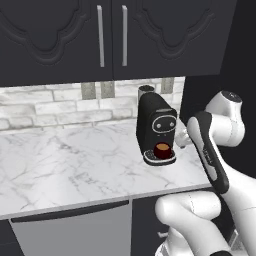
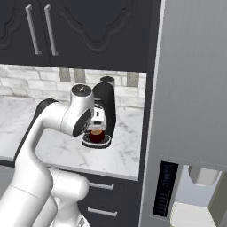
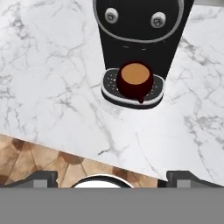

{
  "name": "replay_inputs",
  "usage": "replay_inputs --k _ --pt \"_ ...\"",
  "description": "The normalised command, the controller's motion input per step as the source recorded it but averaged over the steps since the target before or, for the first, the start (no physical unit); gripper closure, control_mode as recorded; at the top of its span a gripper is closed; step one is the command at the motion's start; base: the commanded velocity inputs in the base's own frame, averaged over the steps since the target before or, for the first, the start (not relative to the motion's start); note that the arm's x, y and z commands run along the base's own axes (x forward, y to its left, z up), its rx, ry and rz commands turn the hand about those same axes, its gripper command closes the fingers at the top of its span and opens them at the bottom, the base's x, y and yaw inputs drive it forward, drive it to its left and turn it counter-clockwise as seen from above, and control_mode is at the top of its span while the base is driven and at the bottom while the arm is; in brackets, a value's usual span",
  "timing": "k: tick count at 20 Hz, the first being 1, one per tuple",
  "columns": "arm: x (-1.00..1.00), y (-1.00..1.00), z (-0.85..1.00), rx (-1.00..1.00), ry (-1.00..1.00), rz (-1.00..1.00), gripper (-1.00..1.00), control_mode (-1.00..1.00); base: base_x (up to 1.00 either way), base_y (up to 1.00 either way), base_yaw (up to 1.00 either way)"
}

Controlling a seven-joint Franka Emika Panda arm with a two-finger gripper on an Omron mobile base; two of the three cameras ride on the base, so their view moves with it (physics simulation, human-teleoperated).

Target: Pick up the brewed coffee from the coffee machine and place it next to the breakfast plate on the dining counter.

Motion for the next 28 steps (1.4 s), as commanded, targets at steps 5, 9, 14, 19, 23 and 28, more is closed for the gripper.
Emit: replay_inputs --k 5,9,14,19,23,28 --pt "0.04 -0.15 -0.48 0.0 0.0 0.02 -1.0 -1.0 0.0 0.0 0.0" --pt "0.17 -0.03 -0.37 0.0 0.0 0.03 -1.0 -1.0 0.0 0.0 0.0" --pt "0.36 0.0 -0.27 0.0 0.0 0.01 -1.0 -1.0 0.0 0.0 0.0" --pt "0.33 0.0 -0.26 0.0 0.0 0.03 -1.0 -1.0 0.0 0.0 0.0" --pt "0.24 0.0 -0.28 0.0 0.0 0.06 -1.0 -1.0 0.0 0.0 0.0" --pt "0.21 -0.02 -0.23 0.0 0.0 0.08 -1.0 -1.0 0.0 0.0 0.0"
